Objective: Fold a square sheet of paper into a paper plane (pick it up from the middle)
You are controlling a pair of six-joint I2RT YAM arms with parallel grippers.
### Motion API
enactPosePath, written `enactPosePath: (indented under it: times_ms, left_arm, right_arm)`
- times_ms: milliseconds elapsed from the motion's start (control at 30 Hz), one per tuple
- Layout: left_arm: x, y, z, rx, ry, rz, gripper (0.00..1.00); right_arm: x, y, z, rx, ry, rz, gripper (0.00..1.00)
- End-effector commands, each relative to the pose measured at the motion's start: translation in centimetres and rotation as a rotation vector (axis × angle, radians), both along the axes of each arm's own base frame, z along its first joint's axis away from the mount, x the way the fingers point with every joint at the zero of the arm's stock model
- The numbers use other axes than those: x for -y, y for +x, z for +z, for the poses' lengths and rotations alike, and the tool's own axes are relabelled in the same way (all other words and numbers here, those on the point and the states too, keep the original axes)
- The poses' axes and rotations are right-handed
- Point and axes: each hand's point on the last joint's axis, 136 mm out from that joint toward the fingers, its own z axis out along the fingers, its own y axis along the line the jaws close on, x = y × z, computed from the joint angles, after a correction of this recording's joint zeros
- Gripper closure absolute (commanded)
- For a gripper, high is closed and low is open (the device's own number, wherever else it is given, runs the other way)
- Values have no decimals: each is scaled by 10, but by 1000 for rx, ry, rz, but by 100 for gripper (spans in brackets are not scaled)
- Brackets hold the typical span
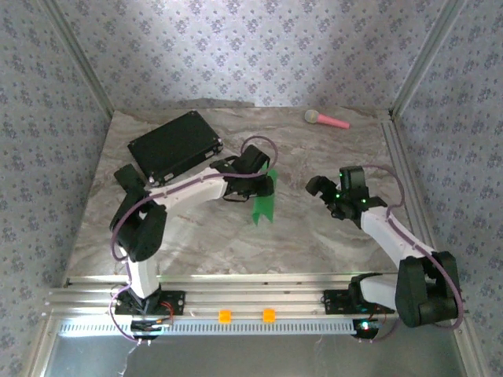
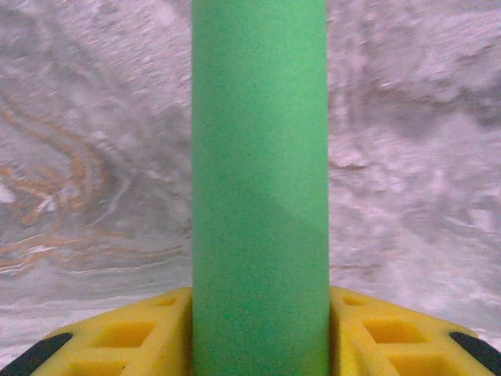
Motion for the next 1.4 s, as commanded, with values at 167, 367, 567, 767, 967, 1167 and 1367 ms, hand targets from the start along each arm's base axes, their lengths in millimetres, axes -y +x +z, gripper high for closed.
enactPosePath:
  times_ms: [167, 367, 567, 767, 967, 1167, 1367]
  left_arm:
    - [20, 2, 10, -52, -328, 8, 58]
    - [9, -6, -20, -148, -356, 31, 58]
    - [-5, -13, -43, -181, -325, 66, 58]
    - [-13, -14, -56, -189, -320, 119, 58]
    - [-17, -17, -66, -211, -319, 146, 58]
    - [-32, -25, -81, -225, -270, 171, 57]
    - [-42, -28, -90, -224, -196, 172, 53]
  right_arm:
    - [-5, 4, 14, 65, 75, -7, 2]
    - [-13, 3, 9, 41, 88, 23, 2]
    - [-20, 5, 7, 33, 98, 51, 1]
    - [-36, 6, 0, -6, 128, 109, 1]
    - [-50, 4, -11, -62, 122, 151, 1]
    - [-56, 1, -17, -79, 115, 178, 1]
    - [-60, 3, -13, -39, 101, 194, 1]
